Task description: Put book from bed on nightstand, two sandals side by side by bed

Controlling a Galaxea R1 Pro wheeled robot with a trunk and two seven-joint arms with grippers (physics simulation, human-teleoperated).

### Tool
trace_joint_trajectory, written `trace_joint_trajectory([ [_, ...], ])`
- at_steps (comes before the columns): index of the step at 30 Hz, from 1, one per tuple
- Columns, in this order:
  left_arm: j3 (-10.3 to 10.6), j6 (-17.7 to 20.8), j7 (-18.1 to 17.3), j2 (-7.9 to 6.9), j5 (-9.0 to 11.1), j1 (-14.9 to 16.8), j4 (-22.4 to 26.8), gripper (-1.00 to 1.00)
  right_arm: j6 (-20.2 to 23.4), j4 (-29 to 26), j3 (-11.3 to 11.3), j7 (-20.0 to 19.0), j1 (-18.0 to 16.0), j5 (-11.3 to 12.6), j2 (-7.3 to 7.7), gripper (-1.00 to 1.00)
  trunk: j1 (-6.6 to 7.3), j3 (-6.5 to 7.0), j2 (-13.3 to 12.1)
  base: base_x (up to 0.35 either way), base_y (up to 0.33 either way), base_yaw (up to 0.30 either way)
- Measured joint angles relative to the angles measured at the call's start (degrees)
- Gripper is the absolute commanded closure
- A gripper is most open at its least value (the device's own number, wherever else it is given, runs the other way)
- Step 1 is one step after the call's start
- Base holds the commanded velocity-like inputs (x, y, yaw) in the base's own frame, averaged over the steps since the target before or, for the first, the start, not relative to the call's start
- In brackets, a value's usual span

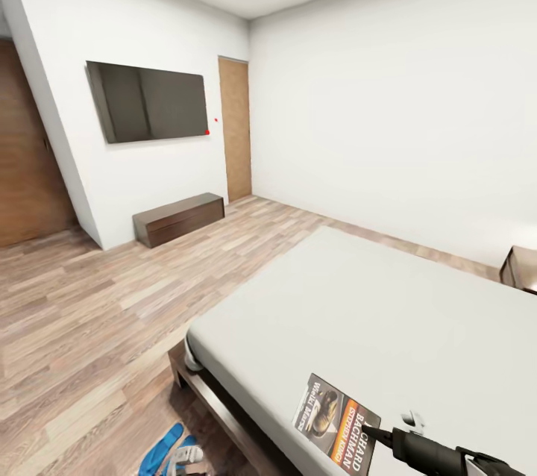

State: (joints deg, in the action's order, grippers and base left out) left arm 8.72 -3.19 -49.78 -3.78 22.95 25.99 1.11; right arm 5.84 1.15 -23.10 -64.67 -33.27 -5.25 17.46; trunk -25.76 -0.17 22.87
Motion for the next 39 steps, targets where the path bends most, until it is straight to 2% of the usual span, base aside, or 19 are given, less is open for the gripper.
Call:
trace_joint_trajectory([
  [39, -0.1, 0.0, 0.0, 0.00, 0.0, -0.4, 0.0, -1.00, 0.0, 0.0, 0.0, 0.1, 0.0, 0.0, -0.01, 1.00, 0.00, 0.00, 0.0, 0.000, 0.000, 0.297],
])
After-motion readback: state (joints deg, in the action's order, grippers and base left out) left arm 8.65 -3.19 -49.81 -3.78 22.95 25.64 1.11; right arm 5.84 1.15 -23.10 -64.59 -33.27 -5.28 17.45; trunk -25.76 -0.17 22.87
